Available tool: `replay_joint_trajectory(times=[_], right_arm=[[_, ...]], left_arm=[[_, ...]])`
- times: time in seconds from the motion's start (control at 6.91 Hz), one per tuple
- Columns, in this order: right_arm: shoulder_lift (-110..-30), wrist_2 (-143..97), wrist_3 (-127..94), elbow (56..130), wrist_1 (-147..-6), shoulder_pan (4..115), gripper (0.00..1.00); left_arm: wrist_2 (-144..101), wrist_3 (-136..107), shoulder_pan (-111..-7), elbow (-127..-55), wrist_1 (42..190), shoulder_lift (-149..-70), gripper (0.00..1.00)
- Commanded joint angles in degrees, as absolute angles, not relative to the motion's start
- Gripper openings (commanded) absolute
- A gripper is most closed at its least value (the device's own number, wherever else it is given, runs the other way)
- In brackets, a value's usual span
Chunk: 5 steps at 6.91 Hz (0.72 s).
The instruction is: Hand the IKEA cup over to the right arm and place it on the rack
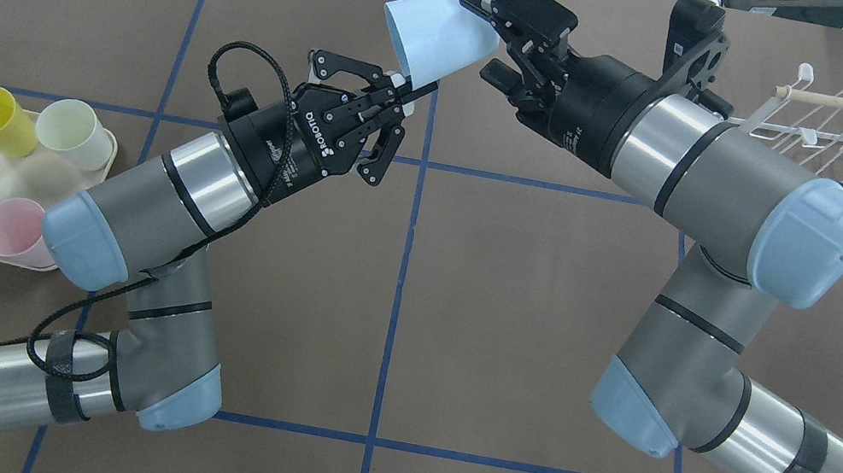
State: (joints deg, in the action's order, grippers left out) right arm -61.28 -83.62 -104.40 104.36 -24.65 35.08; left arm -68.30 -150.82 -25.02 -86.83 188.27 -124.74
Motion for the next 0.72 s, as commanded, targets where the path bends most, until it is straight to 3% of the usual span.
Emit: replay_joint_trajectory(times=[0.0,0.43,0.58], right_arm=[[-61.26,-83.58,-104.59,104.33,-23.91,34.72,0.99],[-61.26,-83.41,-104.68,104.24,-23.91,34.63,0.98],[-61.26,-83.06,-106.33,104.24,-23.99,34.63,0.67]], left_arm=[[-67.59,-150.64,-24.08,-86.75,188.26,-125.68,0.0],[-66.01,-150.64,-23.12,-86.75,188.26,-125.86,0.0],[-66.01,-150.64,-23.12,-86.75,188.26,-126.03,0.0]])
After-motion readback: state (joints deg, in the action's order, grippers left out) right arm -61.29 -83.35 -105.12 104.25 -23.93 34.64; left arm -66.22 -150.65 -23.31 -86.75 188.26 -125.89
